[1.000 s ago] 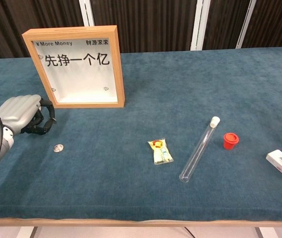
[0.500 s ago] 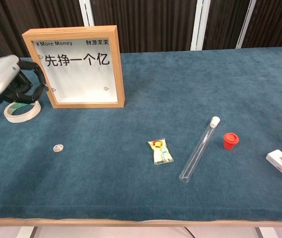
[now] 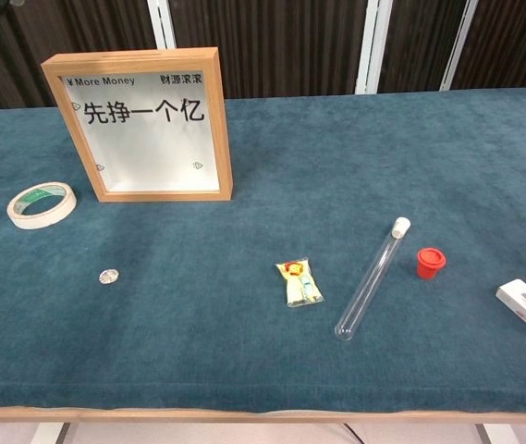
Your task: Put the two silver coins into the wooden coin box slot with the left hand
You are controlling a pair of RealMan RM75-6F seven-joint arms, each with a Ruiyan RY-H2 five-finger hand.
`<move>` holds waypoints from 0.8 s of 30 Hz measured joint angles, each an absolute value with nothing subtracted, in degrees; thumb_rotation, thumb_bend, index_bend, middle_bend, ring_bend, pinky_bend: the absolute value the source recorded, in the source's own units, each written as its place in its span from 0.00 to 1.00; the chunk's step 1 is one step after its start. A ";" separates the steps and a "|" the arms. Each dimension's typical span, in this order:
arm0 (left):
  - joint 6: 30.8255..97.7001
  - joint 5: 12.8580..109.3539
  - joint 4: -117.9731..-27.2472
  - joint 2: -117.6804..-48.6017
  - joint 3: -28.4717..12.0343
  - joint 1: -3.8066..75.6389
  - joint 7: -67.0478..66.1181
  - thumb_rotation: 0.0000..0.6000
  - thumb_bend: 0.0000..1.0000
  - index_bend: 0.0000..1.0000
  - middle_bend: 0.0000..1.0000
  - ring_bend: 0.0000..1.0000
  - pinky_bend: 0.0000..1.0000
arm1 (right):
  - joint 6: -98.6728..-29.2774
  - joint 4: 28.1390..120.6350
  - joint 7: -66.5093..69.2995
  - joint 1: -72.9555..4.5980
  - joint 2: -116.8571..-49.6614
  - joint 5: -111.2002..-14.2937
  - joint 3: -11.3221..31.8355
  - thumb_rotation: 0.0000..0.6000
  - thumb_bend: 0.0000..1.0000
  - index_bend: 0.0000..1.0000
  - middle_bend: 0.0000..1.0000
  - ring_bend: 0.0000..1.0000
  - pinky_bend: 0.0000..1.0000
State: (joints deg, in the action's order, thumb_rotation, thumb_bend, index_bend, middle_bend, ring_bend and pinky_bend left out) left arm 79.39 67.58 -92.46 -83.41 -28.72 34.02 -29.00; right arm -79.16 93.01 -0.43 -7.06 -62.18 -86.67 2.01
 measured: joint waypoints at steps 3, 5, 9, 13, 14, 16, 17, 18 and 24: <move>77.59 64.36 -92.57 -83.29 -30.30 36.23 -30.57 1.00 0.46 0.60 1.00 1.00 1.00 | -78.93 93.08 -0.10 -7.18 -62.12 -86.62 2.00 1.00 0.12 0.00 0.00 0.00 0.00; 76.36 61.59 -92.20 -83.53 -31.34 37.88 -31.35 1.00 0.46 0.60 1.00 1.00 1.00 | -78.80 93.08 0.42 -7.26 -61.95 -86.55 2.03 1.00 0.12 0.00 0.00 0.00 0.00; 73.76 56.42 -90.50 -84.63 -32.54 41.38 -32.92 1.00 0.46 0.60 1.00 1.00 1.00 | -78.71 92.79 1.40 -7.40 -61.76 -86.08 2.33 1.00 0.12 0.00 0.00 0.00 0.00; 71.63 51.96 -88.36 -85.88 -33.40 44.46 -33.73 1.00 0.47 0.60 1.00 1.00 1.00 | -78.18 92.55 2.18 -7.64 -61.67 -85.24 2.65 1.00 0.12 0.00 0.00 0.00 0.00; 71.37 51.36 -87.72 -86.11 -33.50 45.07 -33.83 1.00 0.47 0.60 1.00 1.00 1.00 | -77.98 92.46 2.47 -7.73 -61.62 -85.02 2.76 1.00 0.12 0.00 0.00 0.00 0.00; 70.98 50.19 -86.32 -86.66 -33.62 46.32 -33.90 1.00 0.47 0.60 1.00 1.00 1.00 | -77.71 92.31 2.74 -7.87 -61.57 -84.72 2.89 1.00 0.12 0.00 0.00 0.00 0.00; 70.84 49.75 -85.83 -86.89 -33.60 46.76 -33.87 1.00 0.47 0.60 1.00 1.00 1.00 | -77.52 92.25 2.88 -7.95 -61.55 -84.52 2.96 1.00 0.12 0.00 0.00 0.00 0.00; 70.72 49.34 -85.41 -87.10 -33.53 47.16 -33.84 1.00 0.47 0.60 1.00 1.00 1.00 | -77.37 92.19 2.99 -8.02 -61.54 -84.38 3.00 1.00 0.12 0.00 0.00 0.00 0.00; 70.31 47.65 -82.90 -88.66 -32.23 49.35 -34.40 1.00 0.47 0.60 1.00 1.00 1.00 | -77.07 92.05 3.51 -8.23 -61.40 -84.06 3.15 1.00 0.12 0.00 0.00 0.00 0.00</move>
State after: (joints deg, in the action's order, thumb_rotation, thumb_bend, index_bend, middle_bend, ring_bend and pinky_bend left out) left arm 70.31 47.65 -82.90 -88.66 -32.23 49.35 -34.40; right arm -77.07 92.05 3.51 -8.23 -61.40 -84.06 3.15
